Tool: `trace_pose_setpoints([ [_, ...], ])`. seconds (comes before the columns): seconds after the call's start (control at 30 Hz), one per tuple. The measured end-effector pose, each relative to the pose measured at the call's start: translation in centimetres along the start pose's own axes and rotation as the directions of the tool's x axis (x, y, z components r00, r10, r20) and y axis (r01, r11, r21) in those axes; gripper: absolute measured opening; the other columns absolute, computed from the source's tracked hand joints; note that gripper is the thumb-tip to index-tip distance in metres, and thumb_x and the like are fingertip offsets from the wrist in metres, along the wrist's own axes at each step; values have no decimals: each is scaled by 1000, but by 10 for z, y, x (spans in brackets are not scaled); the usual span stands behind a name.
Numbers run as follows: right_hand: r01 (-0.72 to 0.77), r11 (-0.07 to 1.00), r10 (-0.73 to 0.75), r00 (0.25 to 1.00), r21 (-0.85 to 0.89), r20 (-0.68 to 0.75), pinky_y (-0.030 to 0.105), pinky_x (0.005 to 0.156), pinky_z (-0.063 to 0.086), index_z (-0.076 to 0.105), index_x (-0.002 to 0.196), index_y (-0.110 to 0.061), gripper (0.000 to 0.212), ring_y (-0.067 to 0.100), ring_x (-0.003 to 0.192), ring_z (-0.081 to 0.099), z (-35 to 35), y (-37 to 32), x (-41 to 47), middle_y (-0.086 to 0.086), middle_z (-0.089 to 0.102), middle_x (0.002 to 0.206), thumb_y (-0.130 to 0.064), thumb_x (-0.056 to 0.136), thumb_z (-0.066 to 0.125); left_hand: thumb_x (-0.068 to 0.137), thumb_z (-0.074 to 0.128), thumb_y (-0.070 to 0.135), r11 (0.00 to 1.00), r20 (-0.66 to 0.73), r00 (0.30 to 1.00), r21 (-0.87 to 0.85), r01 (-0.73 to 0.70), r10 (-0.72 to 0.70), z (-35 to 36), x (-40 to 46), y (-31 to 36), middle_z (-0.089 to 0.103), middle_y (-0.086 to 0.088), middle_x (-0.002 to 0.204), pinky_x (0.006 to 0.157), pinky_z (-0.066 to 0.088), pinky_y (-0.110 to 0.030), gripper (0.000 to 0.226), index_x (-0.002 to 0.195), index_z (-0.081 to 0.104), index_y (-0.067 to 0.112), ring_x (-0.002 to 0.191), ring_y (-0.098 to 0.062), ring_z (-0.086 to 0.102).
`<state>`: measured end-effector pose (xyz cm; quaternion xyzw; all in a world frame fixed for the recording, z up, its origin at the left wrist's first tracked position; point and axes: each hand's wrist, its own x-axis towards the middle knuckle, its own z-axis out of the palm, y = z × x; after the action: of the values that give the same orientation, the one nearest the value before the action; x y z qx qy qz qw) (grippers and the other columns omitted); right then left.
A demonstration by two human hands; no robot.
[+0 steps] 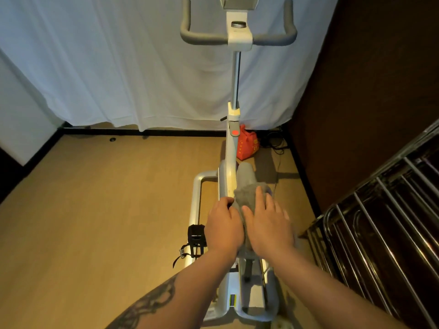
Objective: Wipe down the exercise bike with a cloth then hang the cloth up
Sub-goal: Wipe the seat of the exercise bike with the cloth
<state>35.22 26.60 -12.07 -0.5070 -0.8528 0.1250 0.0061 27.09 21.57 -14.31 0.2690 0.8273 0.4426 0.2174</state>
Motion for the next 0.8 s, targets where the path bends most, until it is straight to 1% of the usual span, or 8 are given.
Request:
trace_pose_setpoints([
  [0.1,159,987,-158,987,26,-9,36,116,20,8,155,-31,79,17,147,18,0,23,-26,-2,18,161,-67,86,-9,95,36,28,1000,-3,1000,-9,-2,2,1,5,-3,63,14,99,79,52,-37,25,104,59,35,93,-9,58],
  [0.27,-224,889,226,973,400,42,45,101,41,32,147,-34,56,26,126,46,1,23,13,0,47,143,-59,98,22,94,36,27,1000,2,1000,-18,-5,5,0,2,-1,62,13,102,79,52,-36,27,107,59,33,95,-10,58],
  [0.4,-133,873,220,966,469,-135,41,103,38,34,147,-32,57,18,135,32,15,21,-29,-6,38,148,-58,95,29,95,37,27,1000,-7,1000,-11,-6,6,1,3,-3,62,13,103,79,52,-36,27,110,60,32,96,-10,58],
  [0.5,-315,776,245,949,547,199,44,98,45,47,134,-31,73,26,115,54,3,39,10,3,55,131,-77,81,25,95,37,27,1000,6,1000,-19,1,-1,1,4,0,63,13,103,78,52,-36,28,109,60,33,95,-10,58],
  [0.57,-425,711,310,904,560,293,51,95,47,52,127,-22,73,30,107,58,-3,42,24,9,61,120,-74,86,23,95,37,27,1000,8,1000,-23,6,-6,0,1,-1,63,13,101,77,52,-36,27,107,60,34,94,-10,58],
  [0.63,-355,791,295,935,498,198,51,96,47,46,132,-18,61,29,113,53,0,33,9,9,54,124,-62,96,23,95,37,26,1000,1,1000,-19,8,-8,0,0,-1,62,14,102,76,50,-33,27,108,60,34,95,-9,58],
  [0.7,-197,920,186,980,340,64,48,102,43,29,147,-22,61,25,129,40,-1,26,-24,6,39,143,-58,97,23,96,38,26,1000,-15,1000,-11,9,-9,0,1,-1,62,15,103,74,48,-31,27,110,60,34,94,-8,57],
  [0.8,-104,966,84,992,238,90,48,105,39,22,150,-23,63,28,132,38,-5,32,-12,8,36,148,-58,97,20,95,39,26,1000,-33,999,24,5,-5,-1,2,4,61,16,102,67,42,-29,26,109,60,33,92,-7,54],
])
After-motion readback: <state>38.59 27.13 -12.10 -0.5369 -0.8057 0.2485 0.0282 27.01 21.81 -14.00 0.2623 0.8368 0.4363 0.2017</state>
